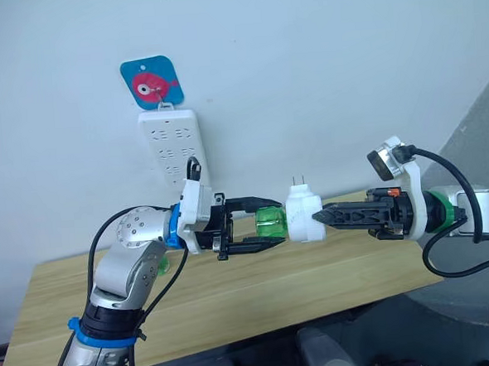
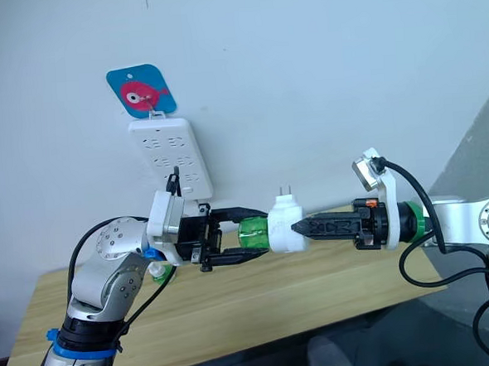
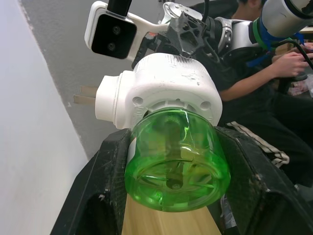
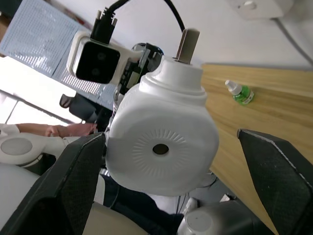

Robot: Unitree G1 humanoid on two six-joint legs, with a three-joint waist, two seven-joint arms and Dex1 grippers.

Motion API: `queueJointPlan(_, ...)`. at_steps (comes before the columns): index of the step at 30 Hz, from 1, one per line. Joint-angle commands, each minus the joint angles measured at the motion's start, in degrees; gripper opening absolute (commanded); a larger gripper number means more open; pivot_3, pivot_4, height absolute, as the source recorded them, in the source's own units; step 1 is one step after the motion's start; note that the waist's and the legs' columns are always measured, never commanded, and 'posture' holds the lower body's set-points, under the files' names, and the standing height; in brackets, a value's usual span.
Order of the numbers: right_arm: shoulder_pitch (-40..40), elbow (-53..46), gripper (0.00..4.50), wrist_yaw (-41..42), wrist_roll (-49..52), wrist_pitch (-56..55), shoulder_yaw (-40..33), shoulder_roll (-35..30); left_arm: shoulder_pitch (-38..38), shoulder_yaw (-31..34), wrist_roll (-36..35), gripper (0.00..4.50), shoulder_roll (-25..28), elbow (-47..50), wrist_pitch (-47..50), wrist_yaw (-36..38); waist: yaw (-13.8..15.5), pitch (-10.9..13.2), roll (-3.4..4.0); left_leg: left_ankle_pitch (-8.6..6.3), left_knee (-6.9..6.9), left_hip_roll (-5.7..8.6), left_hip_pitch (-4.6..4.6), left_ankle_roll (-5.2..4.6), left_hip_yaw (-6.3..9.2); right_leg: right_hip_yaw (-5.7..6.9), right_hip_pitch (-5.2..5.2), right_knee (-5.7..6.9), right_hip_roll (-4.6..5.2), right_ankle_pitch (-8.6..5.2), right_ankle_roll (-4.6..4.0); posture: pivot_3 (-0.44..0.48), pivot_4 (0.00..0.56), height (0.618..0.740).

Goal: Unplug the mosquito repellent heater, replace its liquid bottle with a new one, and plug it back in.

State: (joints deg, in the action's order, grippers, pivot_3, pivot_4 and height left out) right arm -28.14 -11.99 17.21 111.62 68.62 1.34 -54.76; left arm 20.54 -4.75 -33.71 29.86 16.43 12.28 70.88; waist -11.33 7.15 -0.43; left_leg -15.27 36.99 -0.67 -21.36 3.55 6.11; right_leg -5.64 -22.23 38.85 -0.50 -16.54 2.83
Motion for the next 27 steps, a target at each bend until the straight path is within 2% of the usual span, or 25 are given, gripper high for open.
queueJointPlan(1,-1.2,-0.7,4.5,0.3,1.4,0.6,0.0,0.6,0.5,0.4,-0.1,2.25,0.4,2.6,-0.2,-1.0,0.2,0.0,-0.04,0.0,0.0,0.0,0.0,0.0,0.0,0.01,0.0,0.0,0.0,0.0,0.0,-0.222,0.103,0.734)
queueJointPlan(11,-2.9,1.7,4.5,-1.6,1.4,1.0,2.1,6.0,-0.3,0.1,0.0,2.25,0.9,4.5,-0.3,-1.9,0.2,0.1,-0.08,0.0,0.0,-0.05,0.04,0.0,0.0,-0.02,0.0,0.05,-0.08,0.01,0.01,-0.209,0.101,0.734)
queueJointPlan(17,-4.6,3.2,4.5,-1.1,1.4,2.9,3.1,7.0,-0.7,0.1,0.4,2.25,1.1,4.8,-0.9,-2.0,0.4,0.1,-0.09,0.0,0.01,-0.05,0.02,0.0,0.02,-0.03,0.0,0.04,-0.09,0.01,0.01,-0.19,0.093,0.734)
queueJointPlan(20,-4.9,3.2,3.92,-1.0,1.4,3.4,3.6,7.1,-0.9,0.2,0.6,2.25,0.9,4.9,-0.9,-2.7,0.4,0.1,-0.09,0.0,0.0,-0.05,0.02,0.0,0.02,-0.03,-0.01,0.04,-0.09,0.01,0.01,-0.19,0.093,0.734)
queueJointPlan(23,-5.1,3.1,3.01,-0.8,1.4,3.7,3.9,7.2,-1.2,0.2,1.0,2.25,0.8,5.0,-1.3,-2.8,0.4,0.1,-0.1,0.0,0.0,-0.05,0.02,0.0,0.03,-0.03,-0.01,0.05,-0.09,0.01,0.01,-0.186,0.091,0.734)
queueJointPlan(27,-5.5,3.3,3.01,-0.9,1.4,3.6,4.1,7.8,-1.2,-0.2,1.2,2.25,0.7,5.4,-1.3,-3.2,0.5,0.1,-0.1,0.0,0.01,-0.05,0.02,0.0,0.02,-0.03,-0.01,0.04,-0.1,0.01,0.01,-0.184,0.088,0.734)
